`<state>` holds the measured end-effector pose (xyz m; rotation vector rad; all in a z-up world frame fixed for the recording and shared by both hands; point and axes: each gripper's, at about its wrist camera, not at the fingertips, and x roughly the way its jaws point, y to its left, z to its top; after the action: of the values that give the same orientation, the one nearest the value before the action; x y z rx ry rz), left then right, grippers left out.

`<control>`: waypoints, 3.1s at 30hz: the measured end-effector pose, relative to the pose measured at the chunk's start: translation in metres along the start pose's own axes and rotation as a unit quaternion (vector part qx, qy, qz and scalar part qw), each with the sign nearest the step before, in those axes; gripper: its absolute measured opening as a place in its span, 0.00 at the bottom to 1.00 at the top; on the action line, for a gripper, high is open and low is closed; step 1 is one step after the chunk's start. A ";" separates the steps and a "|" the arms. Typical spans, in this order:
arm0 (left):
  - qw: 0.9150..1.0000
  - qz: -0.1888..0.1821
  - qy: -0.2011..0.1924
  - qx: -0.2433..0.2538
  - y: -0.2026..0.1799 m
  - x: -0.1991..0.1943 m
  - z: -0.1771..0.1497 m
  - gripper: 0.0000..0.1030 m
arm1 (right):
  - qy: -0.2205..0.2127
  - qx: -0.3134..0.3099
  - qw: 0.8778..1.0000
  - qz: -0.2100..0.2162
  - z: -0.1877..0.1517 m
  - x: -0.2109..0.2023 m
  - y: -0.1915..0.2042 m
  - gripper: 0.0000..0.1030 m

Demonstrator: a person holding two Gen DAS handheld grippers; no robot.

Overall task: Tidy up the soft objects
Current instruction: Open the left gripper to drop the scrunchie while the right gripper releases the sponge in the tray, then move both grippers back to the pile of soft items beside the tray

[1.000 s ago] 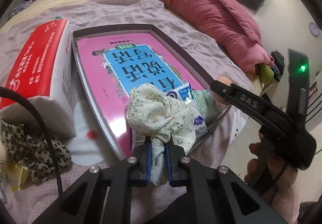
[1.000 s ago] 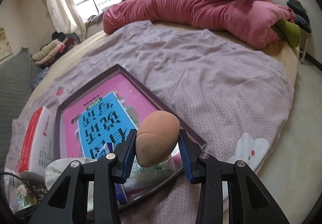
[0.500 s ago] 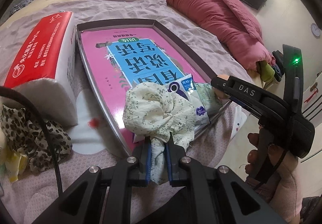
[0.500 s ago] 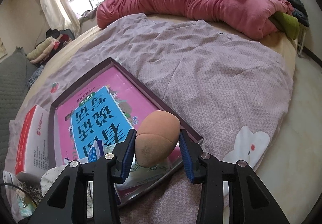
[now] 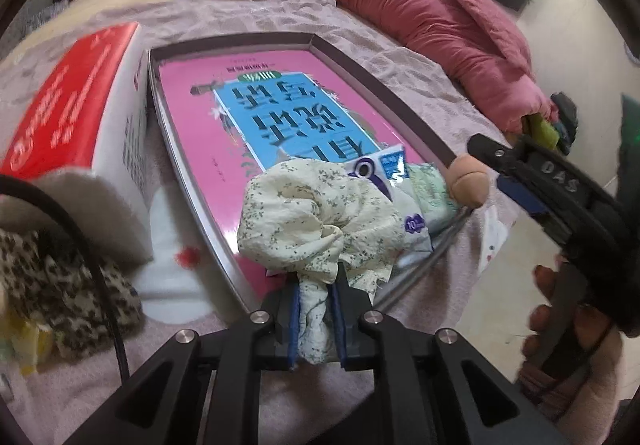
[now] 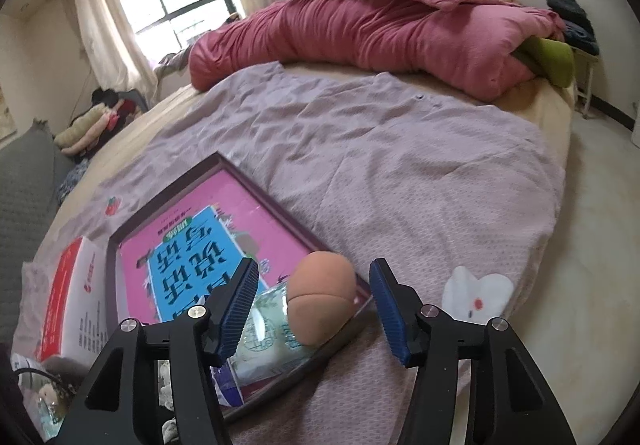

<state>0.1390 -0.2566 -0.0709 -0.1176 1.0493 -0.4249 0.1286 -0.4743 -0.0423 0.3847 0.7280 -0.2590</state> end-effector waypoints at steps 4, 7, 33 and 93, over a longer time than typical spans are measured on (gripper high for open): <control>1.000 0.002 -0.004 0.003 0.000 0.002 0.004 0.14 | 0.000 0.008 1.000 -0.002 0.001 -0.001 -0.004 0.58; 1.000 -0.003 -0.005 0.002 0.001 -0.001 0.002 0.16 | -0.005 0.013 1.000 -0.006 0.001 -0.003 -0.006 0.58; 0.999 -0.011 -0.039 -0.003 0.003 -0.038 -0.002 0.55 | 0.021 0.032 0.995 -0.090 0.000 0.002 -0.035 0.67; 0.992 0.041 -0.118 -0.028 0.035 -0.149 -0.020 0.60 | -0.127 -0.116 0.985 -0.033 -0.016 -0.099 0.067 0.72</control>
<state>0.0687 -0.1643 0.0303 -0.1710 0.8306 -0.2994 0.0720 -0.3975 0.0318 0.1028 0.5128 -0.2760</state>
